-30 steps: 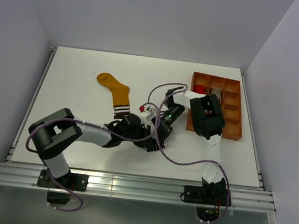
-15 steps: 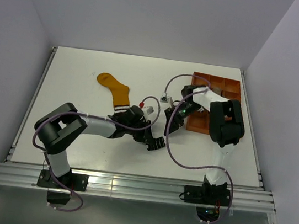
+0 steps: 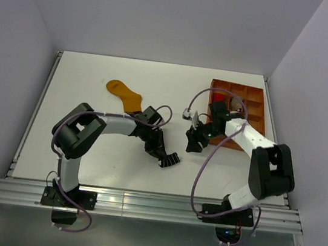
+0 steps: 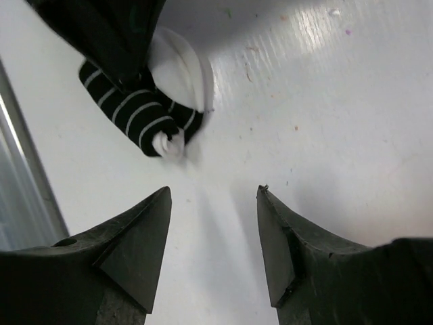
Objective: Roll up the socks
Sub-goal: Roll the sock at the center of the board.
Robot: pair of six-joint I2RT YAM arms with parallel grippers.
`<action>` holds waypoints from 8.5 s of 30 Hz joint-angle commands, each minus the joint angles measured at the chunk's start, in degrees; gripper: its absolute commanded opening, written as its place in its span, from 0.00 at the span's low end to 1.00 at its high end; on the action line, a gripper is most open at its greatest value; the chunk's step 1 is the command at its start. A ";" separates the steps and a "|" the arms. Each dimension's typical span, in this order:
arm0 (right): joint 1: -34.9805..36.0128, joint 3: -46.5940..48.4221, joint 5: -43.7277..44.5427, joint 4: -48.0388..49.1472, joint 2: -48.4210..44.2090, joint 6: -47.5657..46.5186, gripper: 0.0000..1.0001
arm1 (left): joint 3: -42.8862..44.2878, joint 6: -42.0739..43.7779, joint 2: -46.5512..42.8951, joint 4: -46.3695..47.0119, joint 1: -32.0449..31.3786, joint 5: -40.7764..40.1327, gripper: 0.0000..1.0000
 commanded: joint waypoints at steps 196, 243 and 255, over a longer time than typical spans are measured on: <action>-11.67 -20.99 0.01 15.96 -32.61 -9.21 0.71 | 0.55 6.61 9.16 -3.46 -13.88 -26.99 0.00; 17.96 -30.23 27.18 27.75 -22.43 -15.62 0.56 | 6.09 15.57 13.29 -9.44 -8.43 -10.31 0.00; 18.66 -25.31 26.21 21.78 -16.10 -14.31 0.41 | 11.80 20.85 14.08 -16.47 -5.09 -4.50 0.00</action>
